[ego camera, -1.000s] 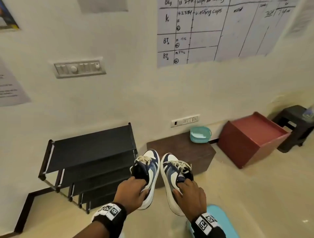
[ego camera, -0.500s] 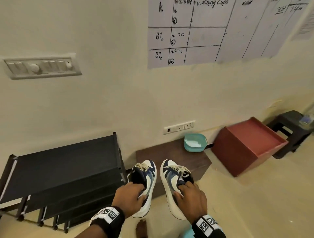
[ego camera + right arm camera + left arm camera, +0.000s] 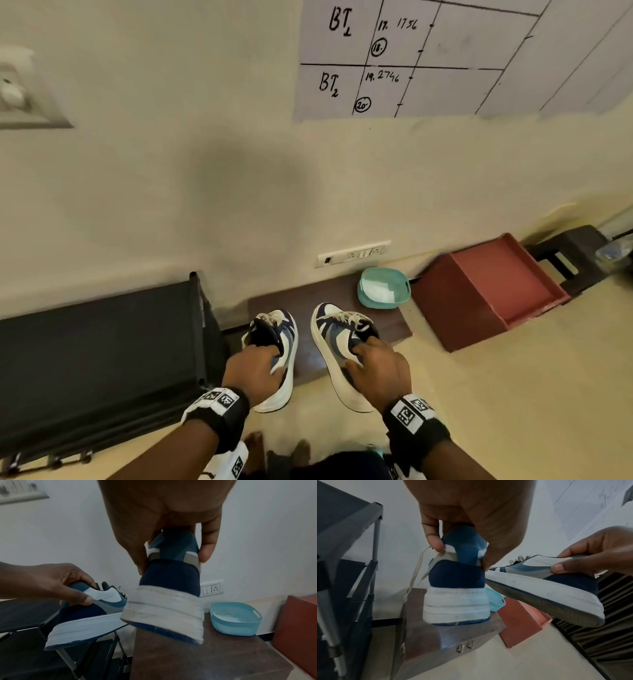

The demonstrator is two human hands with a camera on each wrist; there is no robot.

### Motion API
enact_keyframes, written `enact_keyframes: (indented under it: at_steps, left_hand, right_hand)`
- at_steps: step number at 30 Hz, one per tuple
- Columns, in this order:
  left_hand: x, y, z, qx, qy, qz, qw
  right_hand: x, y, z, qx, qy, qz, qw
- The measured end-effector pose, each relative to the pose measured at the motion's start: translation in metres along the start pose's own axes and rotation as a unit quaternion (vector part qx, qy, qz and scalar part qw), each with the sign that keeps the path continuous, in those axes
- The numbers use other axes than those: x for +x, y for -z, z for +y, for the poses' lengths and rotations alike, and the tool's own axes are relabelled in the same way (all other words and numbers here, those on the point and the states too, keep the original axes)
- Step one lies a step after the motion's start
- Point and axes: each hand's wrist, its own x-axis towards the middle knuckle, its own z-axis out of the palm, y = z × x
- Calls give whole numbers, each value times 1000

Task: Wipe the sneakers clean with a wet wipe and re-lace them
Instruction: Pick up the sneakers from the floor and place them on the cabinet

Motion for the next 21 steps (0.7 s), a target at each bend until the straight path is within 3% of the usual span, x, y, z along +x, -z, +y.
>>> enact_keyframes:
  at_steps: [8, 18, 21]
  left_hand:
    - [54, -14, 28, -14, 51, 6, 999]
    - [126, -76, 112, -12, 241, 38, 970]
    - [150, -97, 128, -6, 265, 60, 962]
  right_hand:
    - [85, 3, 38, 20, 45, -54, 997]
    - [222, -28, 137, -1, 254, -136, 958]
    - [255, -53, 157, -22, 306, -136, 942]
